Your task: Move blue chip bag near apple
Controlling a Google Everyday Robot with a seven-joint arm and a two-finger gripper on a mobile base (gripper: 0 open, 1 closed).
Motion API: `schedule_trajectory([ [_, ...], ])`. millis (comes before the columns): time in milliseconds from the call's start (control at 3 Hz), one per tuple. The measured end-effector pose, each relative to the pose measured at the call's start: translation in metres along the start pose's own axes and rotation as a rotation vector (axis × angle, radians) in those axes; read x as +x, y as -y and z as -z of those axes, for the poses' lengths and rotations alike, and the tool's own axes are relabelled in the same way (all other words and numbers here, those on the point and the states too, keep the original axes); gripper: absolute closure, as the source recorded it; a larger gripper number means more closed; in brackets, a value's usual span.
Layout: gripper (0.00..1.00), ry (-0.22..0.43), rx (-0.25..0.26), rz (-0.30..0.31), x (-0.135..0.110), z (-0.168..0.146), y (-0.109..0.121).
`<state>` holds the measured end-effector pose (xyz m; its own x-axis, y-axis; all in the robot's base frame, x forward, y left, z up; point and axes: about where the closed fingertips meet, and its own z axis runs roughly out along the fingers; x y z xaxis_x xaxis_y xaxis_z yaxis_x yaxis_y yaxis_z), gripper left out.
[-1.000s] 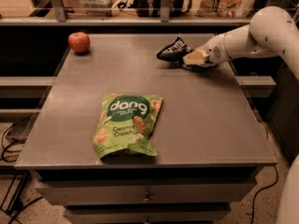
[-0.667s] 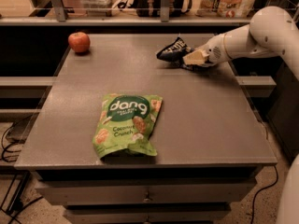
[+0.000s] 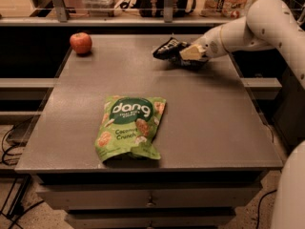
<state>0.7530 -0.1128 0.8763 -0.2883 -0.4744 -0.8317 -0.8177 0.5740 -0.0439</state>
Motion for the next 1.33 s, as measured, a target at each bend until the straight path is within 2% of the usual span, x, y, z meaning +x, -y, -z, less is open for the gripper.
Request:
schedule_trajectory([
  [333,1.0,0.047,-0.048,0.173,-0.052,-0.006,-0.017],
  [667,1.0,0.073,-0.086,0.276,-0.082,-0.017,-0.029],
  [1000,1.0,0.052,-0.121,0.347,-0.097,-0.038,-0.04],
  [1333,1.0,0.018,-0.131,0.394,-0.107,-0.068,-0.052],
])
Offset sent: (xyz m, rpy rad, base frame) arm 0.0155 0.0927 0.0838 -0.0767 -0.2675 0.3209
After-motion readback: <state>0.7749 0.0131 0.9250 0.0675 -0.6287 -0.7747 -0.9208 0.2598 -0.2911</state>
